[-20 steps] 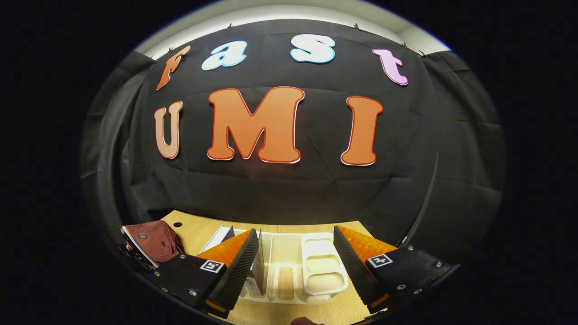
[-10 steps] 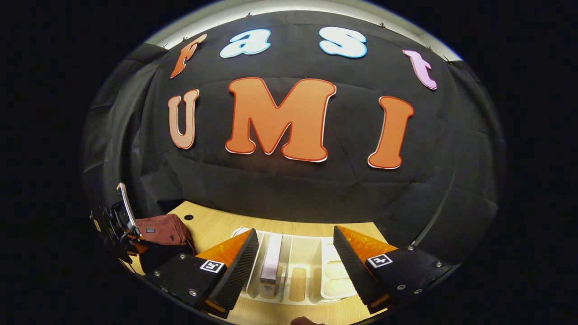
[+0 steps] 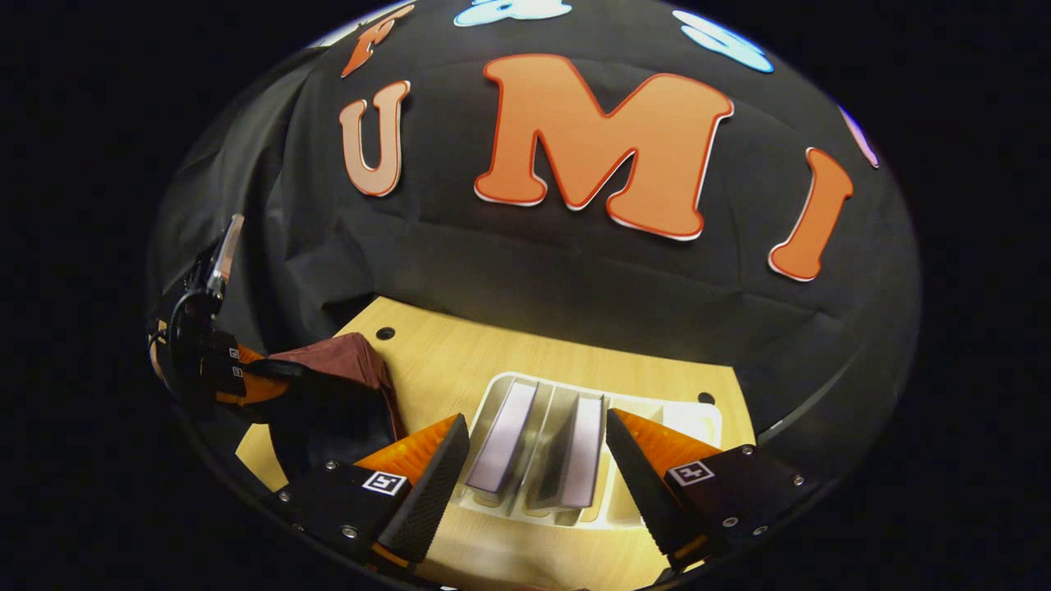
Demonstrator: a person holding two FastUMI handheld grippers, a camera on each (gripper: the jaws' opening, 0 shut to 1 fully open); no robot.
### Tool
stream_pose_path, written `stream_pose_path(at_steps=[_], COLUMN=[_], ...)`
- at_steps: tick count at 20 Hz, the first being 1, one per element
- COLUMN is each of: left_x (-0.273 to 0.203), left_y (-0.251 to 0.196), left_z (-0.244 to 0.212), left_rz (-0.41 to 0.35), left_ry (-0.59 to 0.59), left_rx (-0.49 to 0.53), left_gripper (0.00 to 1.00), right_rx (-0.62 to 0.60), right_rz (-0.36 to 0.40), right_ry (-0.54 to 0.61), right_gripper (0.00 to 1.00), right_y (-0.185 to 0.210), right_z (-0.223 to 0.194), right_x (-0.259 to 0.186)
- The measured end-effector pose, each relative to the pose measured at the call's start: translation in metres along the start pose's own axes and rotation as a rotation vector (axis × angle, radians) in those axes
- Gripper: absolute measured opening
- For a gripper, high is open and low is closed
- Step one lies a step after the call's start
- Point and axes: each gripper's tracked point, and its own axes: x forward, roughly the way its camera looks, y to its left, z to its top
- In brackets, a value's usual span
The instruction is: Open the schoolbag, grab two books from the bookshelf and put them into the schoolbag.
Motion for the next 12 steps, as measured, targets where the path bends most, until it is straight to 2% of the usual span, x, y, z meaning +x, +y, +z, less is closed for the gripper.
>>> stream_pose_path(at_steps=[4, 8, 12], left_x=[-0.002, -0.001, -0.002], left_y=[0.013, 0.013, 0.012], left_z=[0.006, 0.01, 0.008], left_rz=[-0.051, -0.105, -0.142], left_ry=[0.025, 0.026, 0.035], left_rx=[0.065, 0.078, 0.103], left_gripper=[0.1, 0.09, 0.06], right_rx=[0.04, 0.133, 0.199], right_rz=[0.023, 0.053, 0.011], right_ry=[0.154, 0.37, 0.534], right_gripper=[0.99, 1.0, 0.99], right_y=[0.009, 0.019, 0.017], right_z=[-0.017, -0.039, -0.056], right_x=[0.011, 0.022, 0.049])
